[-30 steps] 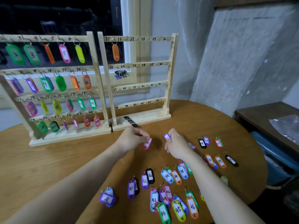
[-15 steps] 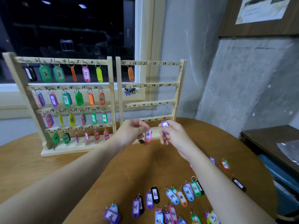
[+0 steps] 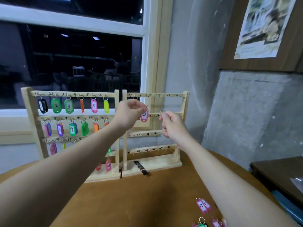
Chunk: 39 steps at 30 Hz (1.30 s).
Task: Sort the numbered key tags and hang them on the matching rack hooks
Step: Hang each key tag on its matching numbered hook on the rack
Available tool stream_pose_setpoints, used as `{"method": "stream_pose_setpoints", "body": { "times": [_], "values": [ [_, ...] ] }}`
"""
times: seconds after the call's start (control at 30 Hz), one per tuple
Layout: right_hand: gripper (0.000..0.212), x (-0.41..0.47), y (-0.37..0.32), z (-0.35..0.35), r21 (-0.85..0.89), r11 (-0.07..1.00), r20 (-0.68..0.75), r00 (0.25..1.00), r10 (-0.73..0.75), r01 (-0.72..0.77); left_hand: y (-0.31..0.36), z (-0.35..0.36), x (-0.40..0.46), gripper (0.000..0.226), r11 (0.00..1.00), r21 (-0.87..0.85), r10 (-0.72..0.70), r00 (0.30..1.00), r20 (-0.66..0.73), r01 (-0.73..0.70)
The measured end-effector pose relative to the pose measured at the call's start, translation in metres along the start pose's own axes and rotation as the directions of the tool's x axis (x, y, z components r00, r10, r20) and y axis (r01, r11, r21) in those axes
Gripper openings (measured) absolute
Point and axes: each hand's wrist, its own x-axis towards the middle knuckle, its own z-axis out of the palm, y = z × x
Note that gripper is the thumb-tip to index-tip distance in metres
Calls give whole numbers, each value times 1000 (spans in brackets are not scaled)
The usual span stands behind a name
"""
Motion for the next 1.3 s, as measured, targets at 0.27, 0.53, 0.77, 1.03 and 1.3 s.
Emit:
{"method": "stream_pose_setpoints", "body": {
  "times": [0.27,0.53,0.77,1.03,1.3],
  "values": [
    [31,50,-18,6,-62,998,-51,998,-31,28,20,1,37,11,997,83,25,984,-174,-11],
    [33,68,-9,19,-30,995,-38,995,-91,90,12,14,47,17,959,277,124,974,-191,-67],
    [31,67,2,15,-5,997,-17,996,-83,83,15,26,51,23,940,336,133,967,-218,-54],
    [34,82,-7,21,-48,988,-41,988,-148,146,-1,25,48,18,912,388,223,954,-199,-132],
    [33,94,-21,34,-146,979,-24,989,-146,141,-16,19,55,19,965,247,148,963,-225,-90]
  ]
}}
